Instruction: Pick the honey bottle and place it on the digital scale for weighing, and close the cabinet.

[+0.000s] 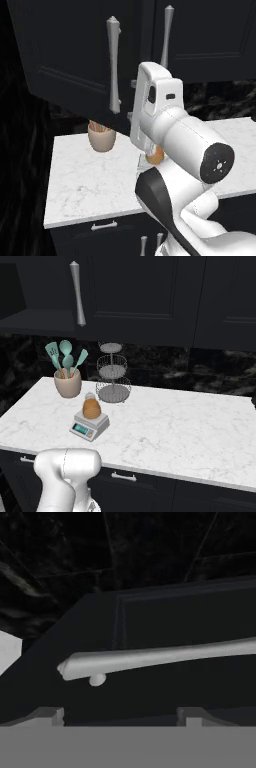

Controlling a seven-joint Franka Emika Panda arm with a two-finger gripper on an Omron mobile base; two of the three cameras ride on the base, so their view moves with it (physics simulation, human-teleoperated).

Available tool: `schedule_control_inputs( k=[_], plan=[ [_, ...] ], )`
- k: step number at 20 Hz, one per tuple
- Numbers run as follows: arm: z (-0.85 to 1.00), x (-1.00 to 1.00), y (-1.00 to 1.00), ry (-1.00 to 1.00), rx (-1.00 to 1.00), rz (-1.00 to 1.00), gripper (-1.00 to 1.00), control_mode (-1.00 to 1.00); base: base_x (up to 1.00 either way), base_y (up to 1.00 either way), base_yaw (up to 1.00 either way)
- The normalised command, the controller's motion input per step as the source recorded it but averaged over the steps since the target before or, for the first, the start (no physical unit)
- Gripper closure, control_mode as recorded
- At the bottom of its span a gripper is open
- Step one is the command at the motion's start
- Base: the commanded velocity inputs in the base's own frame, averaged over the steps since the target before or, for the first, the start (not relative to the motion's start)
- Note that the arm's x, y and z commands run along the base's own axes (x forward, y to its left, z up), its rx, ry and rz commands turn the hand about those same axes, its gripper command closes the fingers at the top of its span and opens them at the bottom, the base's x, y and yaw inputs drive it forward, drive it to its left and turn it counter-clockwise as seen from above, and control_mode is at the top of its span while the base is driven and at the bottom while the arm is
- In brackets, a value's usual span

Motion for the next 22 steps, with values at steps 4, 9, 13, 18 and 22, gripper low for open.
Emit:
schedule_control_inputs(
  k=[4,9,13,18,22],
  plan=[
    [-0.26,1.00,0.01,-0.01,0.00,0.00,-1.00,-1.00,0.00,0.00,0.00],
    [-0.19,1.00,0.04,0.01,-0.02,-0.08,-1.00,-1.00,0.00,0.00,0.00],
    [-0.29,1.00,0.38,0.05,-0.08,-0.15,-1.00,-1.00,0.00,0.00,0.00],
    [-0.41,1.00,0.64,0.03,-0.12,-0.19,-1.00,-1.00,0.00,0.00,0.00],
    [-0.42,1.00,0.44,0.03,-0.11,-0.20,-1.00,-1.00,0.00,0.00,0.00]
  ],
)
